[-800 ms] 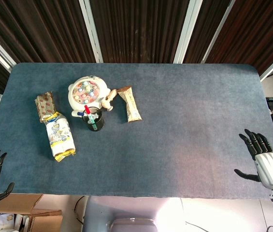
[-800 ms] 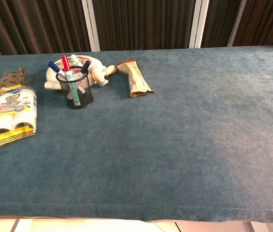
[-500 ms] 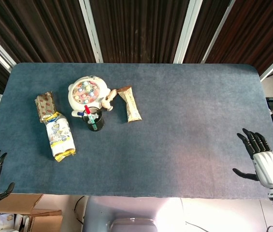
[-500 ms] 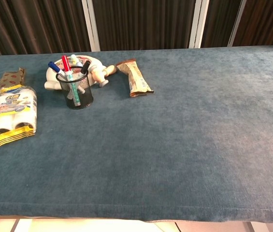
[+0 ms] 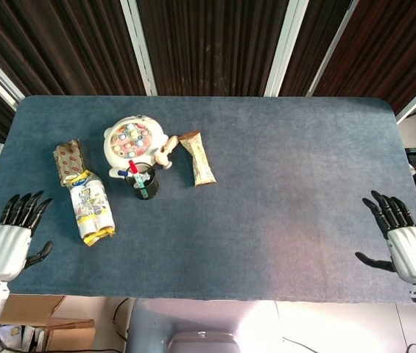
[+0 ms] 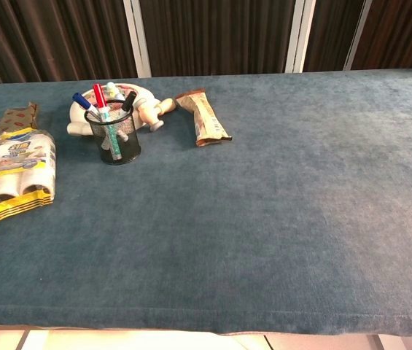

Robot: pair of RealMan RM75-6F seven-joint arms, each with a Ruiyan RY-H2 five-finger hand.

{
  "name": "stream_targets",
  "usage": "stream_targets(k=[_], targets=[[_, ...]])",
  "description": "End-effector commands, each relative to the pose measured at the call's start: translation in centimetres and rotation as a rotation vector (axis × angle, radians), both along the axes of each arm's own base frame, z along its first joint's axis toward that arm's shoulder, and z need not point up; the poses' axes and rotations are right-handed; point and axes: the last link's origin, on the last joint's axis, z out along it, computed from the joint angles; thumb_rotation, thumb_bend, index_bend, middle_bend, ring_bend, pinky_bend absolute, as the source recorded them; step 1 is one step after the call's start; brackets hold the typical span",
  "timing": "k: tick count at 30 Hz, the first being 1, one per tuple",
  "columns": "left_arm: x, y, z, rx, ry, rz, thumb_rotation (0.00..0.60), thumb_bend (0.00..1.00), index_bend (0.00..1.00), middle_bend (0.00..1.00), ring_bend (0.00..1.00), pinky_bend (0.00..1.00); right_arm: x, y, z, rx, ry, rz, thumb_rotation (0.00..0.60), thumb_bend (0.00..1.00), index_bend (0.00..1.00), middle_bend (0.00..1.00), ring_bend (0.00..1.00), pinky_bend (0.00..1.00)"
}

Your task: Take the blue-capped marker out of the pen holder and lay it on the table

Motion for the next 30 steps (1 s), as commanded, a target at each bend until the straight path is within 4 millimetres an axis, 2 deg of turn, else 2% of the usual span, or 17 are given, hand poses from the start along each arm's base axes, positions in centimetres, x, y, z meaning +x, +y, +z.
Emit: stream_targets(k=[1,6,10,13,19,23,30], targets=[[4.1,5.0,-0.1,-0.068,-0.096,-0.076,0.600,0.29,0.20,0.13,0.08,0.05,0.1,0.0,0.1,-0.001,0.004,0.002,0.600,0.00,0.00,0.00,0.00,0.00],[7.3,10.3,-2.0,-0.085,-0.103,-0.100,0.600,0.32,0.26,0.23,0.17,0.12,0.1,0.0,0.3,-0.004,0.004,-0.001,0.600,0.00,0.00,0.00,0.00,0.00],[8.6,13.4,-5.5,-0.084,-0.045,-0.076,0.600,0.33,0.28,0.27,0.22,0.15,-0.1,0.2,0.3,-0.006,0.000,-0.009,0.600,0.00,0.00,0.00,0.00,0.00],[9.3,14.6,-8.1,-0.134,-0.049,-0.030,0.600,0.33,0.27,0.26,0.22,0.15,-0.3,0.3,0.3,-0.007,0.002,-0.013,0.600,0.00,0.00,0.00,0.00,0.00],[10.2,16.4,-11.5,-0.118,-0.019,0.036,0.600,0.29,0.25,0.26,0.24,0.17,-0.5,0.5,0.4,-0.011,-0.003,-0.023,0.600,0.00,0.00,0.00,0.00,0.00],[10.4,17.1,-12.6,-0.088,-0.010,0.071,0.600,0.28,0.25,0.28,0.26,0.18,-0.6,0.6,0.4,-0.012,-0.002,-0.027,0.600,0.00,0.00,0.00,0.00,0.00],[9.6,17.7,-12.8,-0.026,-0.029,0.115,0.600,0.27,0.37,0.37,0.33,0.21,-1.1,0.7,0.4,-0.014,-0.008,-0.039,0.600,0.00,0.00,0.00,0.00,0.00]])
